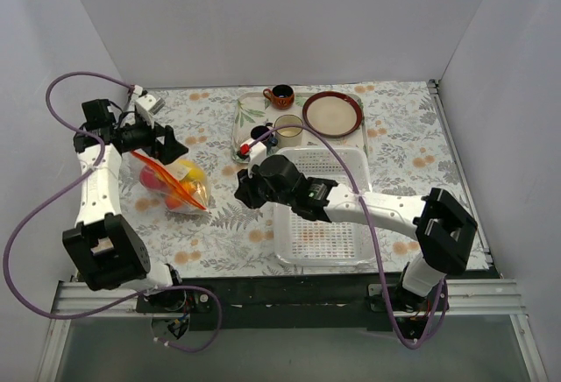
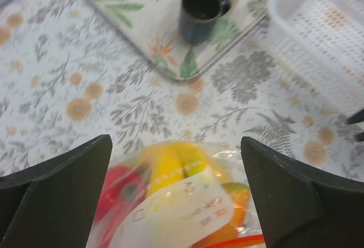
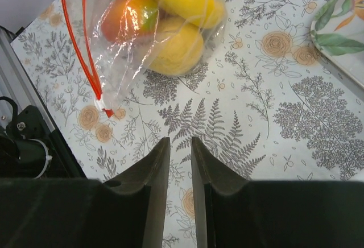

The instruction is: Open the zip-top bag and remove the fake food

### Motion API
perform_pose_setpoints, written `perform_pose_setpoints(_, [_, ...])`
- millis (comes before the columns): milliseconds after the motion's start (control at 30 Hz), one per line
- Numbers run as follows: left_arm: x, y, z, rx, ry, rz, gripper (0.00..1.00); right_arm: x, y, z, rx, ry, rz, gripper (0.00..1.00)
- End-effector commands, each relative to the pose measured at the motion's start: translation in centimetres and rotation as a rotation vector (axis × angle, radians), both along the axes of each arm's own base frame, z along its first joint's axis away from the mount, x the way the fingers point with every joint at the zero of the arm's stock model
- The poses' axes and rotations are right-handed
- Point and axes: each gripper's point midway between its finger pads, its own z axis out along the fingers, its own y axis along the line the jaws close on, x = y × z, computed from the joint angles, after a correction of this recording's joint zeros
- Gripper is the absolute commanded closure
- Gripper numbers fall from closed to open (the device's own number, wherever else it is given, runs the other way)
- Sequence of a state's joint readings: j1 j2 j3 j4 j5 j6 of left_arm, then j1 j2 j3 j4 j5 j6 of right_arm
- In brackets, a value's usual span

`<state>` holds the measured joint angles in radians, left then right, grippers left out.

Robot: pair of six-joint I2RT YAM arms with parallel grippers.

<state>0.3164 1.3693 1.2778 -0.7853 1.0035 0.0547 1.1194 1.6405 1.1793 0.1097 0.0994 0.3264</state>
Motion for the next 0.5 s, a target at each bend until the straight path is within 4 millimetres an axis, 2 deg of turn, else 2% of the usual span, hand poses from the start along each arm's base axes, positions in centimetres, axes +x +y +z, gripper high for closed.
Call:
perform_pose_setpoints(0, [0.4,4.5,-2.3,0.112,0.103,0.141,0.02,-0.3,-0.2,3.5,0.101,-0.055,0.015,0.7])
perform_pose_setpoints(33, [0.3,5.2,-2.6,0.12,0.099,0.165,0.02,-0.5,-0.2,3.5,0.101,-0.052,0.022,0.7])
perform_pose_setpoints(67, [1.2,6.1,-2.6,0.15,0.062,0.207,0.03,-0.6,-0.2,3.4,0.102,-0.049,0.028,0.7])
perform_pose_setpoints(100, [1.3,6.3,-3.6,0.152,0.062,0.227,0.03,-0.7,-0.2,3.3,0.105,-0.044,0.03,0.7])
perform_pose_setpoints(133, [1.8,6.6,-3.4,0.162,0.03,0.246,0.04,-1.0,-0.3,2.9,0.101,-0.032,0.037,0.7])
perform_pose_setpoints(167, [3.5,7.5,-2.3,0.173,-0.049,0.277,0.04,-1.2,-0.3,2.8,0.108,-0.022,0.04,0.7])
perform_pose_setpoints(233, [5.3,8.7,-1.5,0.148,-0.063,0.36,0.08,-2.0,-0.3,2.4,0.114,-0.011,0.058,0.7])
perform_pose_setpoints(267, [6.5,9.3,-2.8,0.136,-0.021,0.38,0.09,-2.3,-0.3,2.3,0.115,-0.005,0.067,0.71])
perform_pose_setpoints(300, [6.8,9.6,-3.1,0.149,0.004,0.37,0.16,-2.7,-0.3,2.3,0.118,0.002,0.077,0.71])
perform_pose_setpoints(333, [7.3,9.9,-2.4,0.162,0.011,0.351,0.19,-3.4,-0.3,1.8,0.112,0.011,0.101,0.74])
perform_pose_setpoints(367, [6.3,9.4,-4.8,0.145,0.133,0.321,0.23,-4.2,-0.1,1.8,0.115,0.023,0.14,0.76])
perform_pose_setpoints(400, [5.7,9.2,-5.4,0.194,0.127,0.249,0.3,-4.8,0.0,1.6,0.113,0.021,0.172,0.79])
perform_pose_setpoints(433, [4.7,8.7,-6.4,0.199,0.167,0.213,0.33,-6.0,0.4,1.4,0.113,0.032,0.22,0.83])
perform_pose_setpoints(467, [2.8,8.0,-7.8,0.193,0.24,0.177,0.35,-6.5,0.5,1.2,0.111,0.039,0.239,0.84])
